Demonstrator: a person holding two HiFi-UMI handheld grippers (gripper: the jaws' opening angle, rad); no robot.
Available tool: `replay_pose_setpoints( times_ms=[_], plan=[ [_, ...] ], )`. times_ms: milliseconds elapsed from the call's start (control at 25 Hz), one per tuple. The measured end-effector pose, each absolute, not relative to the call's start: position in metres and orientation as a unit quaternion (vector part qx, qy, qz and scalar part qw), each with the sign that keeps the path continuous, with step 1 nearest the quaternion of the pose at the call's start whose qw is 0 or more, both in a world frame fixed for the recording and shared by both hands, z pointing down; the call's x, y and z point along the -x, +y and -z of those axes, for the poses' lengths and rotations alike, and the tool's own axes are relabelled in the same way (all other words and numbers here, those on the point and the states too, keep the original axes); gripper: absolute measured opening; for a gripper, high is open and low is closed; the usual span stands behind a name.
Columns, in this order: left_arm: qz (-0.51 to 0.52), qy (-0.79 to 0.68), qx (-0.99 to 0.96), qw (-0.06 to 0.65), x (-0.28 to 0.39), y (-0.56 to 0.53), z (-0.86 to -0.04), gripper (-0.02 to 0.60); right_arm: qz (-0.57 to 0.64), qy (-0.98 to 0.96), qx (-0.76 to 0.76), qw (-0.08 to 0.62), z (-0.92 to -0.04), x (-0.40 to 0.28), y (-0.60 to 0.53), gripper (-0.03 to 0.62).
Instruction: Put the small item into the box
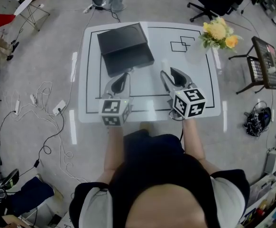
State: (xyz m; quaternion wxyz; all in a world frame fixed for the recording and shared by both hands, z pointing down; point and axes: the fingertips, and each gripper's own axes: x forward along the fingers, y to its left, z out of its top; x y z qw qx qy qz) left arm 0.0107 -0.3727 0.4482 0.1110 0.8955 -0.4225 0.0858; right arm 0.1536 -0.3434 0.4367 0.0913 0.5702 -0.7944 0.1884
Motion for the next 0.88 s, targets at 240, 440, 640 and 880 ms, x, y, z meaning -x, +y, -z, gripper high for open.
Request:
replay_pose_setpoints(
  times_ms=[240,440,640,880],
  plan=[
    [-0.082,-0.415,-0.899,0.112,-0.017,-0.376,-0.450,0.009,-0.183,-0.791,-0.576,0.091,-0.436,-0.159,-0.349,0.137],
    [-0.081,-0.415,-0.899,0.112,-0.018,-0.377,-0.451,0.009,-0.176,-0.796,-0.571,0.095,-0.434,-0.156,-0.355,0.137],
    [-0.078,-0.422,-0.896,0.113,-0.014,-0.378,-0.450,0.009,-0.172,-0.802,-0.563,0.098,-0.432,-0.151,-0.363,0.137],
    [-0.080,-0.440,-0.886,0.122,-0.008,-0.379,-0.453,0.009,-0.173,-0.814,-0.545,0.102,-0.430,-0.142,-0.374,0.137]
  ],
)
